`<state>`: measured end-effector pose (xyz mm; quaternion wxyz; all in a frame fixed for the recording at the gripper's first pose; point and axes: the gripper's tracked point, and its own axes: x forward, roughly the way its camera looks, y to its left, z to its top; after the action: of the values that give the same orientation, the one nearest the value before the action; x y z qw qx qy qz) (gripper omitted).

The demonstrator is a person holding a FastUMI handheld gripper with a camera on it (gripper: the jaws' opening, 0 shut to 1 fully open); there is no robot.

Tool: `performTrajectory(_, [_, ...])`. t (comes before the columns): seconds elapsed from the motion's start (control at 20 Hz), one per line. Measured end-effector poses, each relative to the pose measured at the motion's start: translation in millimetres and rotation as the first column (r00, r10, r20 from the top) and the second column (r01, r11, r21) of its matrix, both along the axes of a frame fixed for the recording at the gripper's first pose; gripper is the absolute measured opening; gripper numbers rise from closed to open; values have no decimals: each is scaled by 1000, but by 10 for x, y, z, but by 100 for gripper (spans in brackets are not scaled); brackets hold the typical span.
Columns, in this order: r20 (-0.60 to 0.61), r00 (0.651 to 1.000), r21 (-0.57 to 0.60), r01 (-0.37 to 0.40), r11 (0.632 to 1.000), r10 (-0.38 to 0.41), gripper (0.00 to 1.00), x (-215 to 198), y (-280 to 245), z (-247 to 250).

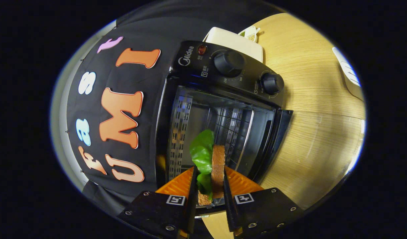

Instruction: Open the toaster oven, put the food inside, and close the toaster oven door.

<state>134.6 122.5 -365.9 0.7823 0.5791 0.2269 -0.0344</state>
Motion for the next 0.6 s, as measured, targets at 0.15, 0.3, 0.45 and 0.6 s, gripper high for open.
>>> performTrajectory(0.15, [-17,999,0,38,999,-38,54,11,-4,-4])
performTrajectory(0.3, [-53,998,-15,40,999,-40,72,-20,4,-104])
performTrajectory(0.45, [-93,995,-21,35,999,-36,90,-53,-2,-180])
performTrajectory(0.6, [-111,994,-32,14,999,-17,98,-125,-4,-219])
